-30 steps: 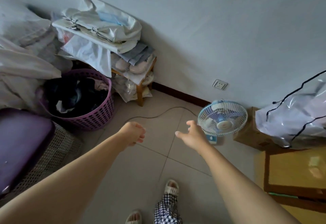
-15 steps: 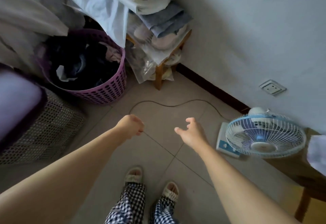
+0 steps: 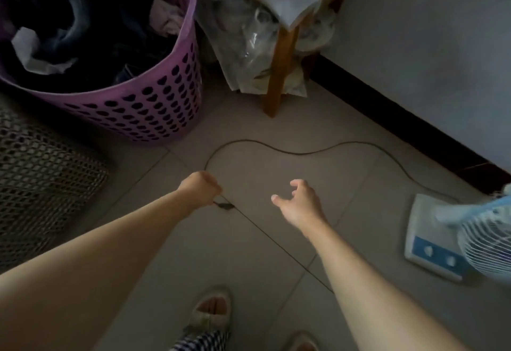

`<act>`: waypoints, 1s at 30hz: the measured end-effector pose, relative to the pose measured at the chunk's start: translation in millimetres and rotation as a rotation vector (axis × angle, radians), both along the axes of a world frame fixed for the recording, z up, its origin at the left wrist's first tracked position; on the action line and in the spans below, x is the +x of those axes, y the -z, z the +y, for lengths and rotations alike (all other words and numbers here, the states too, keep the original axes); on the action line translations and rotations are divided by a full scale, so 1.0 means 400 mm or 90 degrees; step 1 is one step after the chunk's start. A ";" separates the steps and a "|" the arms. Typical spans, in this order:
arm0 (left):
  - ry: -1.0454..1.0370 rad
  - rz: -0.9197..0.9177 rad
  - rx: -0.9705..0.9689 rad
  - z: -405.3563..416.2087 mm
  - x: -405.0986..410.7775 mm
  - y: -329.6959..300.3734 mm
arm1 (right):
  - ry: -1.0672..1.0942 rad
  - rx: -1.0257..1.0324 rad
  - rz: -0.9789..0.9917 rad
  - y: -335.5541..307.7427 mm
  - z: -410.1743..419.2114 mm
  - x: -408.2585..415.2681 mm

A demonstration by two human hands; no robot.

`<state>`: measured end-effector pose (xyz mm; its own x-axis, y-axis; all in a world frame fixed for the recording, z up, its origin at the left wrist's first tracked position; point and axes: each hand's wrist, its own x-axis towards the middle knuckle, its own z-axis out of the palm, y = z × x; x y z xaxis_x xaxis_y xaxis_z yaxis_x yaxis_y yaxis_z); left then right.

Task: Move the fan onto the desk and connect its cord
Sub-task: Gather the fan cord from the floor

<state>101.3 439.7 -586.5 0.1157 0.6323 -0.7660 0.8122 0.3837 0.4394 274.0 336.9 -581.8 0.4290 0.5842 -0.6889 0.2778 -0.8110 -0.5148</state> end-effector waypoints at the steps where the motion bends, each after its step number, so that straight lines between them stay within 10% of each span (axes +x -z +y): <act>1: -0.003 0.008 0.008 0.011 -0.002 0.050 | -0.004 0.007 -0.001 0.048 0.015 -0.002; 15: 0.004 0.084 0.158 0.201 -0.029 0.562 | -0.041 0.068 -0.038 0.501 0.158 -0.011; 30: -0.097 -0.013 0.290 0.227 0.016 0.657 | -0.003 0.077 -0.065 0.560 0.128 -0.004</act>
